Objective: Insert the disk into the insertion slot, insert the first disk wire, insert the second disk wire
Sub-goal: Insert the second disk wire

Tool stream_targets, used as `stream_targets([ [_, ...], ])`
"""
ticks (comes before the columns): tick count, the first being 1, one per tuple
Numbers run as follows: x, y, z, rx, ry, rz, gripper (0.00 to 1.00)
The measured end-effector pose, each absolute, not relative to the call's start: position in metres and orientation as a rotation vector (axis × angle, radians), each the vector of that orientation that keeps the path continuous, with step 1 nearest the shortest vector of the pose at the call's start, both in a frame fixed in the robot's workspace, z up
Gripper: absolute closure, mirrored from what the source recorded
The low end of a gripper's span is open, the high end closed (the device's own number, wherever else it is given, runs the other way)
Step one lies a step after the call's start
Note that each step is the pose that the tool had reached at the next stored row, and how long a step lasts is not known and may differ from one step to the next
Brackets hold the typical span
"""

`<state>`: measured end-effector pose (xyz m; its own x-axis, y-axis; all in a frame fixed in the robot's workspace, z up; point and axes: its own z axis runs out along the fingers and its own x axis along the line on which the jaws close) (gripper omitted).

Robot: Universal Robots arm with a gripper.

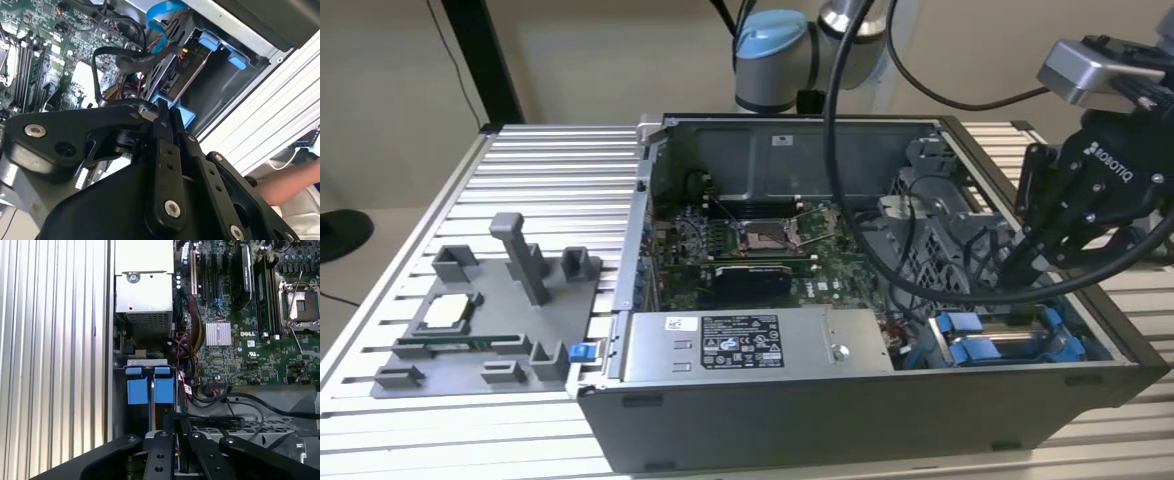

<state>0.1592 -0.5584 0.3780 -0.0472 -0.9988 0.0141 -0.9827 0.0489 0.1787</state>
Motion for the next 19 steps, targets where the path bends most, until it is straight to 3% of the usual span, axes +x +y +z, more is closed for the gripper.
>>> stream_targets([
  [19, 0.138, -0.56, 0.372, 2.2, -2.254, 0.03, 1.0],
])
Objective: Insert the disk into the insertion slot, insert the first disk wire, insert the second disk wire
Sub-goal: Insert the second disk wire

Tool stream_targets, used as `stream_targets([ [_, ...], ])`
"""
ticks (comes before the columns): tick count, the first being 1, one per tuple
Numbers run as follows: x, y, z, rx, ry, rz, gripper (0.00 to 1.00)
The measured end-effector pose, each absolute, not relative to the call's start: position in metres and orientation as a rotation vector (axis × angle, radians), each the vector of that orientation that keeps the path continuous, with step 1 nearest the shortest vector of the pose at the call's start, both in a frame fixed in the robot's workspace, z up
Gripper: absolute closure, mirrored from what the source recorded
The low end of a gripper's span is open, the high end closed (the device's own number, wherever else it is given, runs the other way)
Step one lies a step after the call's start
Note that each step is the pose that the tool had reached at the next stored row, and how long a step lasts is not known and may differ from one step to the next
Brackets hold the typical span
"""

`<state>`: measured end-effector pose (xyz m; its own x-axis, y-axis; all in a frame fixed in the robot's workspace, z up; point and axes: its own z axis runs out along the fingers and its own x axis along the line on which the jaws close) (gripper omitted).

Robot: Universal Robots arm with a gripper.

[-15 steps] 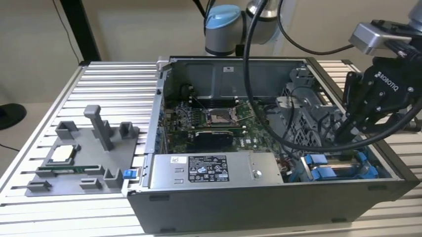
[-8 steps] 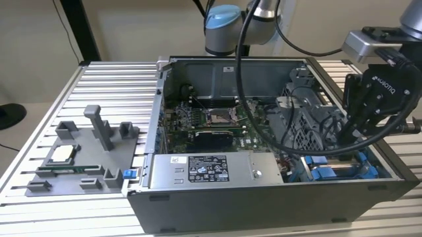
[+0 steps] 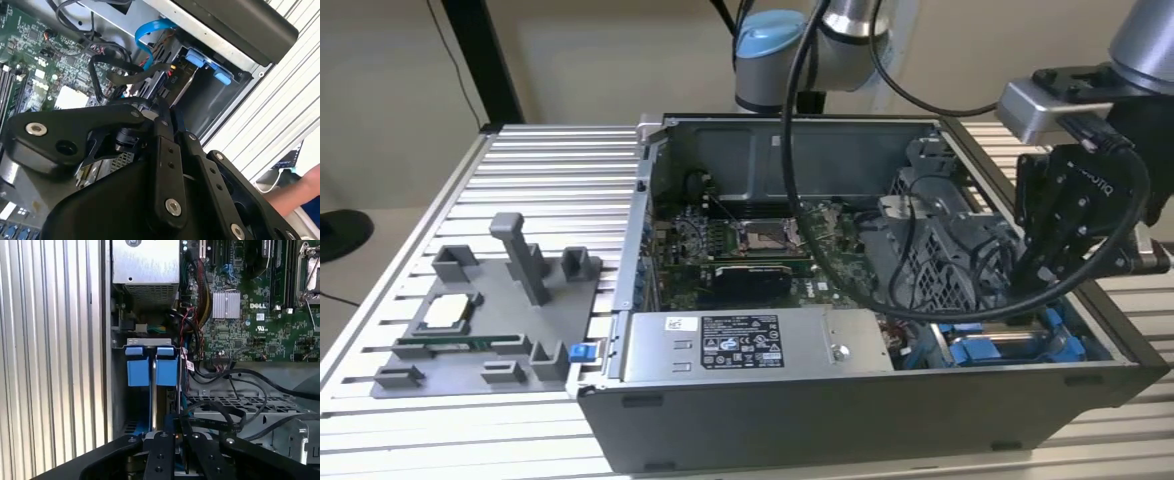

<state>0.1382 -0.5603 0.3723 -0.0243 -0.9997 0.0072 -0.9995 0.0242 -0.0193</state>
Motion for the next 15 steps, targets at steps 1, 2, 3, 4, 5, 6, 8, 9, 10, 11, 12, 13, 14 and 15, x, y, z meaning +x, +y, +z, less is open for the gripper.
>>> stream_targets([
  [1, 0.137, -0.56, 0.372, -2.185, 2.236, -0.04, 1.0],
  [2, 0.135, -0.561, 0.371, -2.18, 2.23, -0.051, 1.0],
  [3, 0.134, -0.561, 0.371, -2.176, 2.224, -0.061, 1.0],
  [4, 0.132, -0.561, 0.37, -2.172, 2.22, -0.07, 1.0],
  [5, 0.129, -0.561, 0.37, -2.168, 2.215, -0.079, 1.0],
  [6, 0.127, -0.561, 0.369, -2.165, 2.211, -0.086, 1.0],
  [8, 0.124, -0.561, 0.368, -2.163, 2.209, -0.09, 1.0],
  [9, 0.123, -0.561, 0.368, -2.162, 2.208, -0.091, 1.0],
  [10, 0.123, -0.561, 0.368, -2.161, 2.208, -0.092, 1.0],
  [11, 0.122, -0.561, 0.367, -2.161, 2.207, -0.093, 1.0],
  [12, 0.122, -0.561, 0.367, -2.161, 2.207, -0.094, 1.0],
  [13, 0.122, -0.561, 0.367, -2.161, 2.207, -0.094, 1.0],
  [14, 0.122, -0.561, 0.367, -2.161, 2.207, -0.094, 1.0],
  [15, 0.122, -0.561, 0.367, -2.161, 2.208, -0.094, 1.0],
])
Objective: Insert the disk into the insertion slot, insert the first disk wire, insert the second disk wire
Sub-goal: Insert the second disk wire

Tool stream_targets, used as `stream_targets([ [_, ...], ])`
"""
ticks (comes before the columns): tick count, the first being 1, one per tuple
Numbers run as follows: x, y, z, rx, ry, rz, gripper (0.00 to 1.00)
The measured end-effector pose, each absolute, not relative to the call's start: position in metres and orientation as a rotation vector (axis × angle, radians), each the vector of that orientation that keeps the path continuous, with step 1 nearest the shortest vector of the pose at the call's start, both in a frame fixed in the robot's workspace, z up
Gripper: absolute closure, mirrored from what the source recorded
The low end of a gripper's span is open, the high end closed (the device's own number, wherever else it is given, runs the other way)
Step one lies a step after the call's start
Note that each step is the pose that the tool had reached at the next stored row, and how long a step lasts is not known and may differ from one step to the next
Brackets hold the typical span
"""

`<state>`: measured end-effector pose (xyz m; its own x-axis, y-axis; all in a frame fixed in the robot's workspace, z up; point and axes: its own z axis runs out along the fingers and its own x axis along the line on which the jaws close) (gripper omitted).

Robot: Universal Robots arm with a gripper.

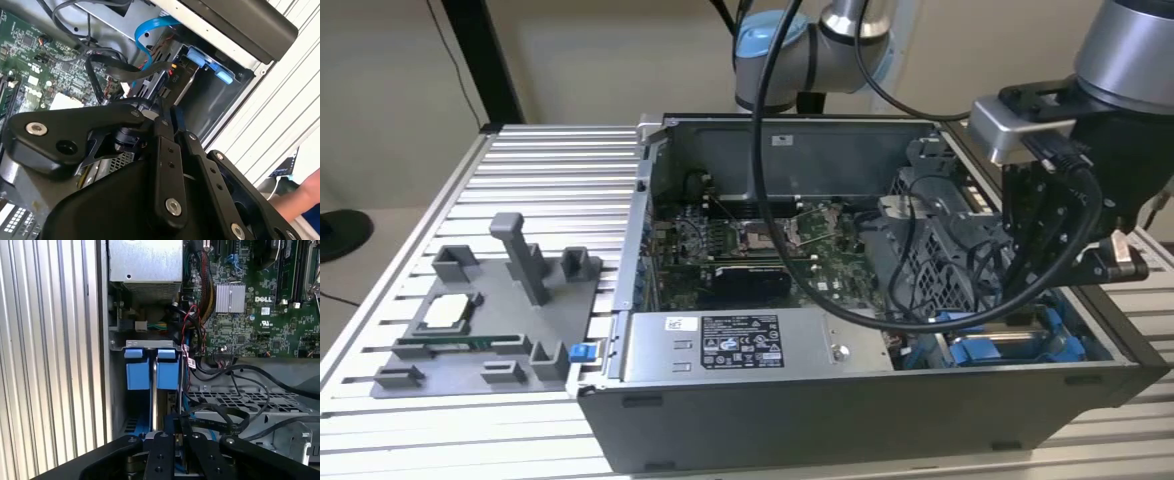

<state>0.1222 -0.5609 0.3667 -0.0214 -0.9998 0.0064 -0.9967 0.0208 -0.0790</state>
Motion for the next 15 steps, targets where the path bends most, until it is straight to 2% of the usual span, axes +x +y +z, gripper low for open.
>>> stream_targets([
  [15, 0.1222, -0.5609, 0.357, -2.151, 2.197, -0.115, 1.0],
])
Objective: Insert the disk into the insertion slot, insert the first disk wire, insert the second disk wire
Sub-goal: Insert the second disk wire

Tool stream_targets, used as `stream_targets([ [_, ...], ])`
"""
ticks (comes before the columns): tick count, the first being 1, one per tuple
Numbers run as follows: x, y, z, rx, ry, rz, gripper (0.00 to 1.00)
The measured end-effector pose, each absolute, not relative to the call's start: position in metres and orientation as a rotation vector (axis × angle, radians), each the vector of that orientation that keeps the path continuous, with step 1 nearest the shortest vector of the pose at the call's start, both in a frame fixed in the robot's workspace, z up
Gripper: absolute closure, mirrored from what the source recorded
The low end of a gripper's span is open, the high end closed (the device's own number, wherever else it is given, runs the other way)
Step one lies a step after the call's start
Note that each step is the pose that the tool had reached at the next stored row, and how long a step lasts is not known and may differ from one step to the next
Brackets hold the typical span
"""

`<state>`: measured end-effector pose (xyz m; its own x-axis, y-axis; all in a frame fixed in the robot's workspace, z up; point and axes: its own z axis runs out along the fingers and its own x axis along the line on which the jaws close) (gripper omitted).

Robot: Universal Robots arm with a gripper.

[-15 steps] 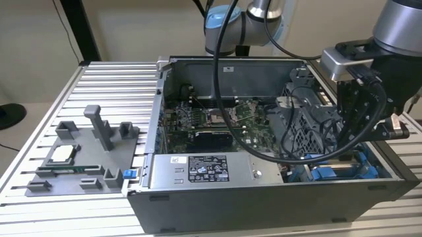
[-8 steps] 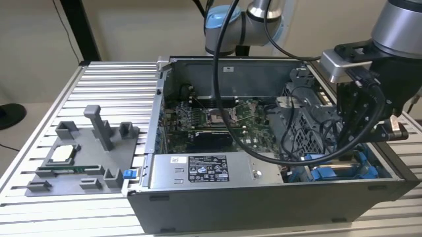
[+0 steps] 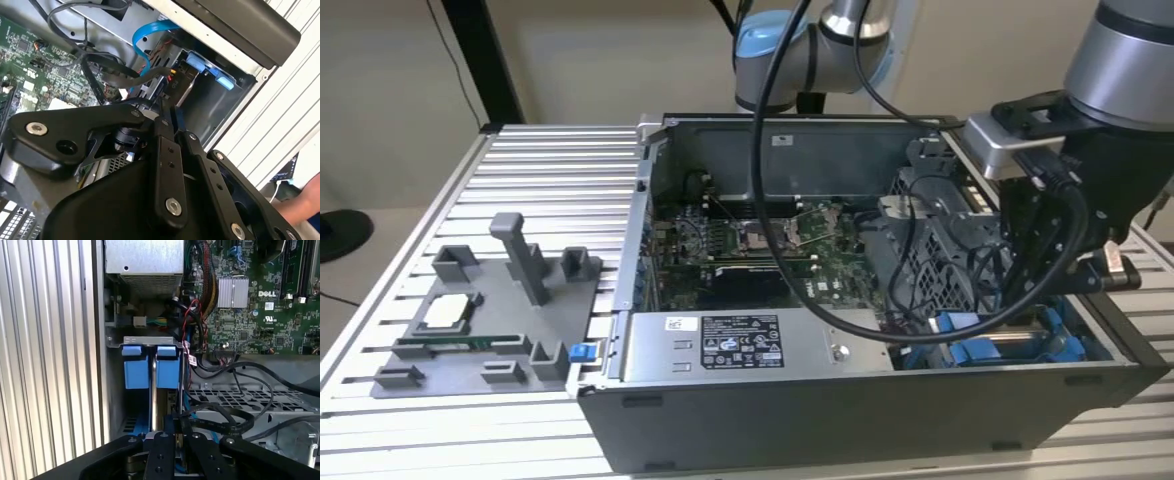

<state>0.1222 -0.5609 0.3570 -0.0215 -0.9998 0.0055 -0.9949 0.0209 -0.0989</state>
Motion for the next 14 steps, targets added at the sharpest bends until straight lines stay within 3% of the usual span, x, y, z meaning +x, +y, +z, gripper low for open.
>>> stream_targets([
  [14, 0.1222, -0.5609, 0.3494, -2.147, 2.194, -0.121, 1.0],
])
